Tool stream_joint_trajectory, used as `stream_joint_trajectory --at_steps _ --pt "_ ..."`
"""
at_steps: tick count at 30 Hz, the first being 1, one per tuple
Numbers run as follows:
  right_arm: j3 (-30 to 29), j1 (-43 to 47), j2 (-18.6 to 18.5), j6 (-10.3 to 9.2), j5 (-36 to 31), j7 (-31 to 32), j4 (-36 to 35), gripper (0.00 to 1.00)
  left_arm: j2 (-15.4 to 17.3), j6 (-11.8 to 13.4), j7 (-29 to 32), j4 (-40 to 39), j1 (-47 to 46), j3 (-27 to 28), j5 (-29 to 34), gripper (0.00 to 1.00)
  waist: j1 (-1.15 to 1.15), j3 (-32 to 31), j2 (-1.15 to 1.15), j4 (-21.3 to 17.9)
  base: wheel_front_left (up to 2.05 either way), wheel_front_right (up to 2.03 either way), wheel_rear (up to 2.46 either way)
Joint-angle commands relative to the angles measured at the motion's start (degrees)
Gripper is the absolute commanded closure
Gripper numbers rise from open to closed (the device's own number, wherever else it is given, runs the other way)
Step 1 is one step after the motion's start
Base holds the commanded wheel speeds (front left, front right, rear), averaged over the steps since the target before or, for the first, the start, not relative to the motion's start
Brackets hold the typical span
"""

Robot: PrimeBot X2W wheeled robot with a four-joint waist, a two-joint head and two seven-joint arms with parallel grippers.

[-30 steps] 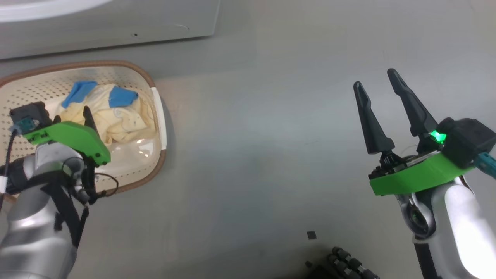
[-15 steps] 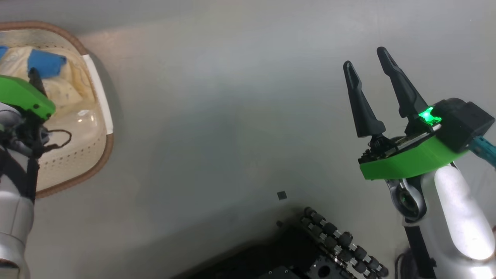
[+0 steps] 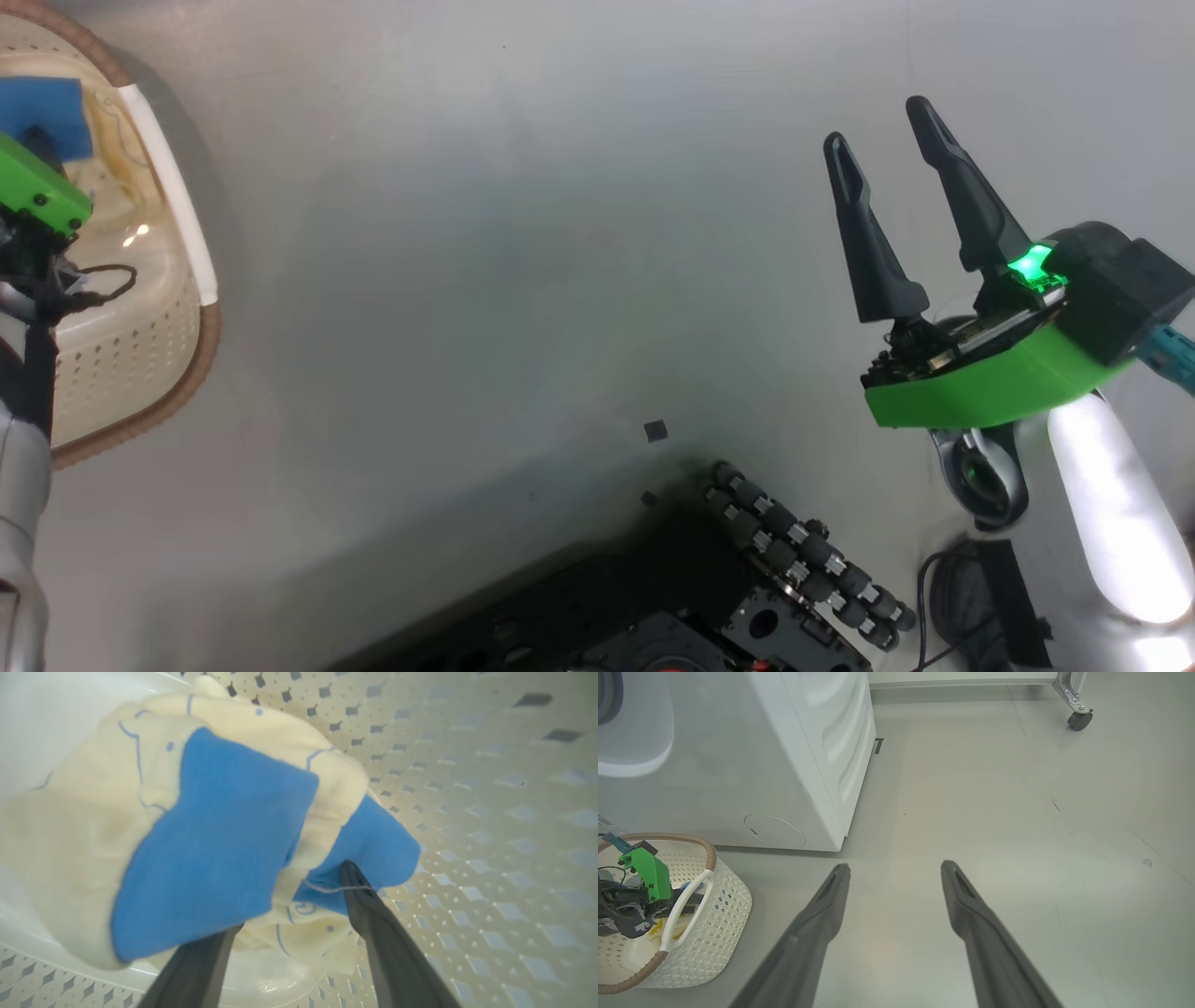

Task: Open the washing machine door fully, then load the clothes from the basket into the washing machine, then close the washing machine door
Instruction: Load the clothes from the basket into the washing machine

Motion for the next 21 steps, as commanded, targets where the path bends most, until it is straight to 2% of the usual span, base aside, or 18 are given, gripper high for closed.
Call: stream_joint_trajectory --at_steps 1,2,3,4,5,13,21 --pt "0.14 3.48 -0.48 0.2 -0.4 -0.45 -1.77 0.0 1.46 0.84 0.1 0.14 0.56 0.55 0.3 0.0 0.0 0.19 0.0 0.18 0.0 0.0 0.0" --pt "0.09 3.73 -0.48 0.2 -0.44 -0.46 -2.01 0.0 1.37 1.37 -0.35 0.39 0.31 0.54 0.37 0.1 0.0 0.26 0.0 0.23 0.0 0.0 0.0" --pt "0.04 3.96 -0.48 0.2 -0.5 -0.46 -2.23 0.0 1.25 1.72 -0.9 0.58 0.14 0.45 0.51 0.51 0.0 0.3 0.0 0.27 0.0 0.0 0.0" --pt "0.0 4.16 -0.48 0.2 -0.54 -0.46 -2.4 0.0 1.02 1.82 -1.17 0.79 0.1 0.39 0.52 0.73 0.0 0.33 0.0 0.3 0.0 0.0 0.0" --pt "-0.08 4.32 -0.48 0.2 -0.59 -0.47 -2.54 0.0 0.89 2.07 -1.6 1.01 0.05 0.26 0.66 1.0 0.0 0.36 0.0 0.35 0.0 0.0 0.0" --pt "-0.44 3.78 -0.48 0.2 -0.62 -0.4 -2.99 0.0 0.69 3.19 -6.06 2.01 0.08 -0.13 1.22 1.0 0.0 0.46 0.0 0.91 0.0 0.0 0.0" --pt "-0.32 1.91 -0.78 0.2 -0.97 -0.42 -2.49 0.0 -0.44 2.24 -13.24 1.45 0.87 0.06 1.17 1.0 0.0 -0.84 0.0 2.69 0.0 0.0 0.0"
